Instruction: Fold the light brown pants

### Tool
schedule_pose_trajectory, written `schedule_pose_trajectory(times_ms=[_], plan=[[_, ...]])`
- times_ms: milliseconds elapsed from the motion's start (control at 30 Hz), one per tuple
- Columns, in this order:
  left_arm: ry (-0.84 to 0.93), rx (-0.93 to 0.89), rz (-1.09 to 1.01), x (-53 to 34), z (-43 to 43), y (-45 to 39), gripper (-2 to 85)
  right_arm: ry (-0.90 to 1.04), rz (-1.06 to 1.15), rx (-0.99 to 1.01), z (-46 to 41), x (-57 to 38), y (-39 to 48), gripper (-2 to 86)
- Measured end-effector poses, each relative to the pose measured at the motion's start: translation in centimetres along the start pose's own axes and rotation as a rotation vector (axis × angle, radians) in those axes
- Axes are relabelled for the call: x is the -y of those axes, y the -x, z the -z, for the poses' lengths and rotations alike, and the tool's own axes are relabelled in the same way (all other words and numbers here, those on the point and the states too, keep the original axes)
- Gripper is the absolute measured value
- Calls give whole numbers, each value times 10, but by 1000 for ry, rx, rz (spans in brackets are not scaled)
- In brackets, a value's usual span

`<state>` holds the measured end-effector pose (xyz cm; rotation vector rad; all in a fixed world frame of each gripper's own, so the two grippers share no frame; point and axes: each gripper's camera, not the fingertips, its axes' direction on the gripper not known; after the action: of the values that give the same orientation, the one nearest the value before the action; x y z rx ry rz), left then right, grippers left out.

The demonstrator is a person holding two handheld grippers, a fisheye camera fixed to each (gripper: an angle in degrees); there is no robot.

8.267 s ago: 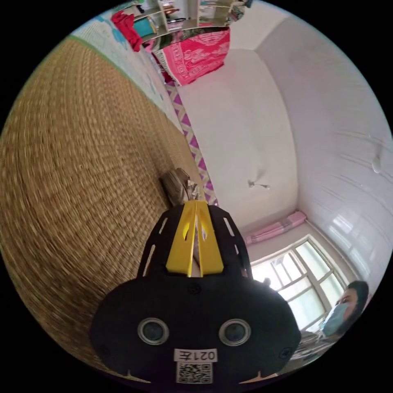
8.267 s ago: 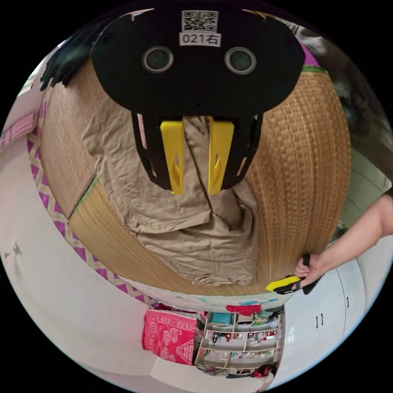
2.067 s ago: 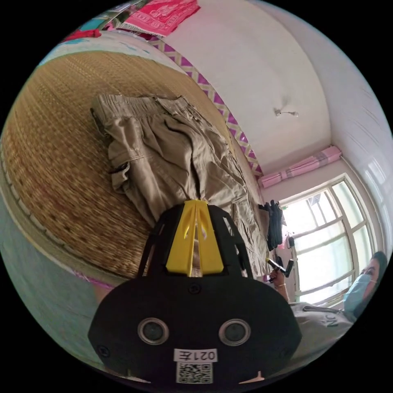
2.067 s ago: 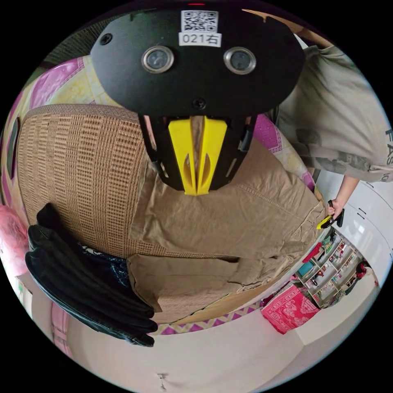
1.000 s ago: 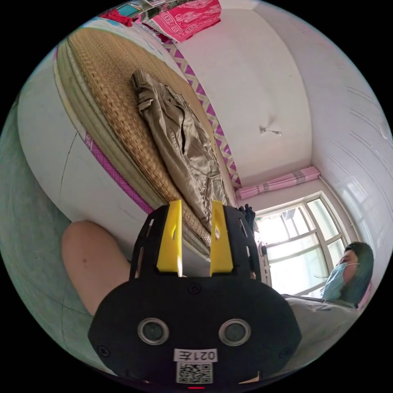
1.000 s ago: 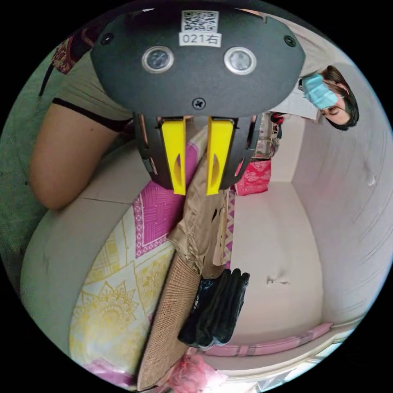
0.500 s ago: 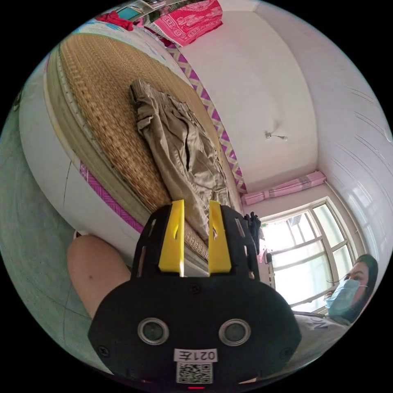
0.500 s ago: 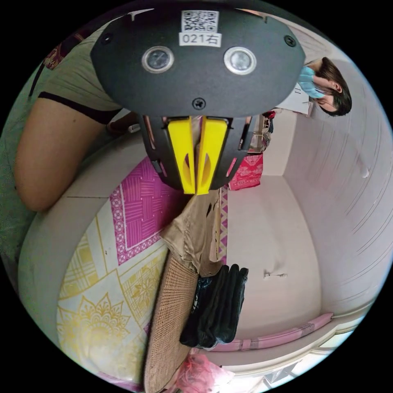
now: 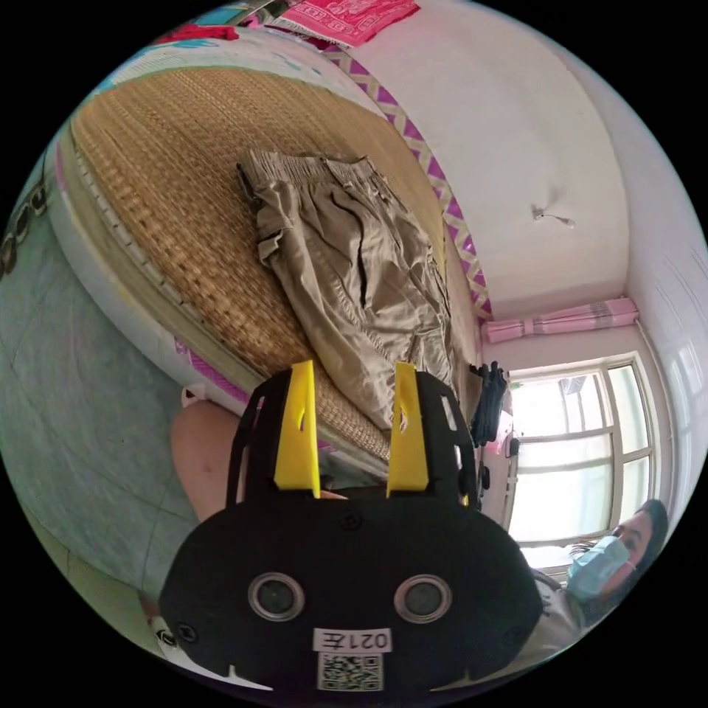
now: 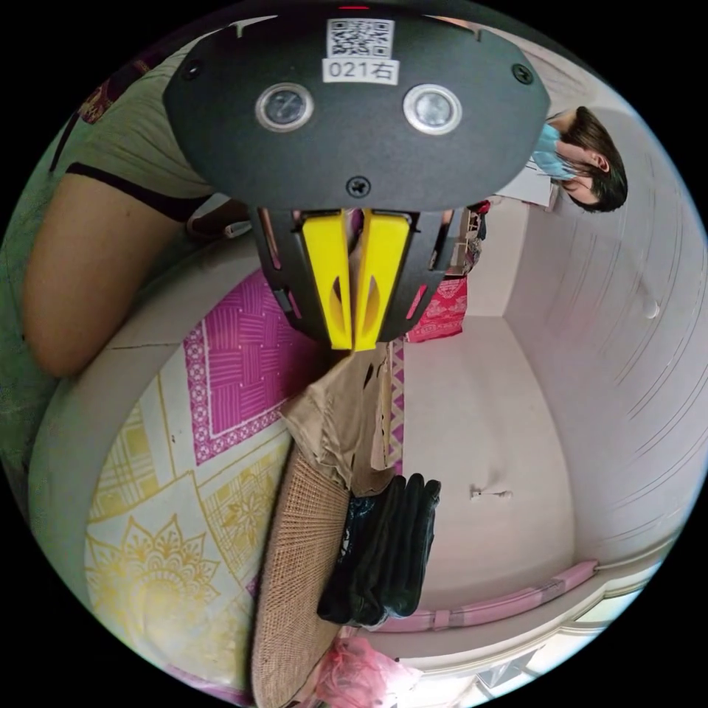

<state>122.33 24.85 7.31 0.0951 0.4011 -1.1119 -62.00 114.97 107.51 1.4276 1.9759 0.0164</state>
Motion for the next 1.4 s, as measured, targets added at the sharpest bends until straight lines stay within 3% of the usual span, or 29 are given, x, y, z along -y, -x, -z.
schedule_pose_trajectory(times_ms=[200, 333, 400, 733, 900, 1067, 1267, 1400], plan=[[2, -55, 80, 37, -30, 10, 125, -4, 13, 0, -12, 12, -6, -5], [-53, -118, 116, 48, -37, 30, 8, -6, 15, 1, -21, 19, -9, -6], [-55, -155, 125, 52, -40, 38, -3, 4, 24, 10, -26, 24, -5, -6], [23, -121, -93, 126, -41, -42, -9, 59, 104, 99, -60, 64, 48, -7], [74, -38, -225, 211, -60, -127, -9, 103, 242, 60, -131, 145, 129, -7], [164, 75, -315, 334, -136, -206, -10, 131, 350, -39, -235, 239, 193, -6], [245, 146, -252, 466, -282, -220, -9, 149, 298, -174, -382, 341, 192, -2], [258, 164, -196, 508, -352, -202, -9, 150, 304, -248, -446, 366, 188, 2]])
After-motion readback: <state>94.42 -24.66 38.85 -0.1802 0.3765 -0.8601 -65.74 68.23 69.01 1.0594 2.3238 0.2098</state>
